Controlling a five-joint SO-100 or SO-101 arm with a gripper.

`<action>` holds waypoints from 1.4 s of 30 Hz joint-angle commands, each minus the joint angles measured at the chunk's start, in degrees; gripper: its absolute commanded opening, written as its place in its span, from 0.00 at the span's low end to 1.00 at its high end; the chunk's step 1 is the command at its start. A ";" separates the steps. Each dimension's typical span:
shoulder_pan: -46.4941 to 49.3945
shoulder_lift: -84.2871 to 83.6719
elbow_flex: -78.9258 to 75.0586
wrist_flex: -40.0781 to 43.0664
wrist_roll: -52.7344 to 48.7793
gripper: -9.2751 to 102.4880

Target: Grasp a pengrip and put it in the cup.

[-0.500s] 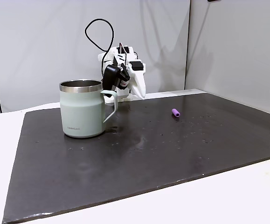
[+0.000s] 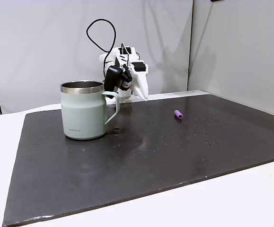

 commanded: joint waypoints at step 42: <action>-25.75 -72.77 -57.04 10.90 -27.42 0.08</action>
